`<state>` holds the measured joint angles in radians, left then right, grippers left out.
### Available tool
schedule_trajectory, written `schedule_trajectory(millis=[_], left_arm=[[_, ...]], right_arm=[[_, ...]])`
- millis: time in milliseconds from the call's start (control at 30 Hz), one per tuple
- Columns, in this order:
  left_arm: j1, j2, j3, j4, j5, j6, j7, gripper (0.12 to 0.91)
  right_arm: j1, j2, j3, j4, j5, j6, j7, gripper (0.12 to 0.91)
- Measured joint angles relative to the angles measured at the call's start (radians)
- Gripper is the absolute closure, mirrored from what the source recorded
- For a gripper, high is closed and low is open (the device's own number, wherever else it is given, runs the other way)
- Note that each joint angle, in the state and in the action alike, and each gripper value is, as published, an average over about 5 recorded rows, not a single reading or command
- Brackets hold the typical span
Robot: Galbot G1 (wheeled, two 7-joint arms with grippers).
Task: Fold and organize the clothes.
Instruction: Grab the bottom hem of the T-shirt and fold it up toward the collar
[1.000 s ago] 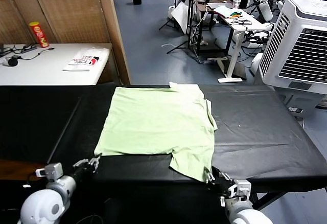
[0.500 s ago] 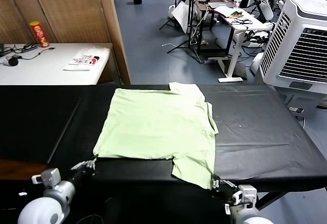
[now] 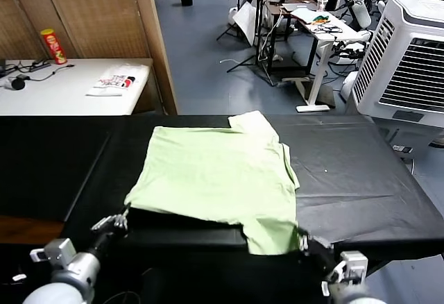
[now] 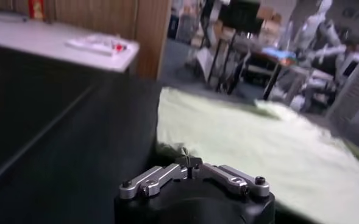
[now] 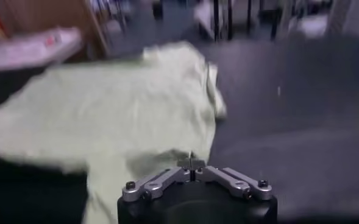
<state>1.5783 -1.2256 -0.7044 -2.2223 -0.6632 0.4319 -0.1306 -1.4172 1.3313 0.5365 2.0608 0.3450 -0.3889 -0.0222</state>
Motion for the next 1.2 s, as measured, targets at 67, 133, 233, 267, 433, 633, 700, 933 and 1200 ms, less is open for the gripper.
schedule_trajectory(millis=[67, 133, 233, 267, 433, 633, 700, 933, 1200], left_arm=[[-0.035, -0.007, 0.008, 0.026, 0.006, -0.005, -0.001, 0.905], [-0.070, -0.009, 0.014, 0.053, 0.008, -0.009, -0.001, 0.905], [-0.115, -0.009, 0.021, 0.096, 0.015, -0.014, 0.000, 0.905], [-0.129, -0.008, 0.023, 0.111, 0.017, -0.016, 0.000, 0.905], [-0.186, 0.000, 0.036, 0.178, 0.039, -0.025, 0.003, 0.905], [-0.254, 0.010, 0.060, 0.259, 0.086, -0.041, 0.010, 0.905], [-0.277, 0.013, 0.069, 0.288, 0.096, -0.045, 0.013, 0.905], [-0.347, 0.023, 0.096, 0.378, 0.123, -0.057, 0.022, 0.905], [-0.403, 0.038, 0.115, 0.454, 0.132, -0.061, 0.028, 0.905]], right_arm=[[0.046, -0.007, -0.010, -0.044, 0.005, 0.014, -0.003, 0.903], [0.088, -0.015, -0.021, -0.087, 0.009, 0.025, -0.006, 0.903], [0.143, -0.027, -0.036, -0.145, 0.012, 0.039, -0.009, 0.903], [0.159, -0.031, -0.041, -0.164, 0.012, 0.045, -0.011, 0.903], [0.235, -0.035, -0.066, -0.259, 0.012, 0.080, -0.020, 0.903], [0.318, -0.033, -0.090, -0.358, 0.007, 0.097, -0.027, 0.903], [0.339, -0.032, -0.093, -0.384, 0.006, 0.100, -0.028, 0.903], [0.373, -0.022, -0.096, -0.434, 0.009, 0.101, -0.034, 0.903], [0.352, -0.027, -0.086, -0.407, 0.047, 0.057, -0.037, 0.772]])
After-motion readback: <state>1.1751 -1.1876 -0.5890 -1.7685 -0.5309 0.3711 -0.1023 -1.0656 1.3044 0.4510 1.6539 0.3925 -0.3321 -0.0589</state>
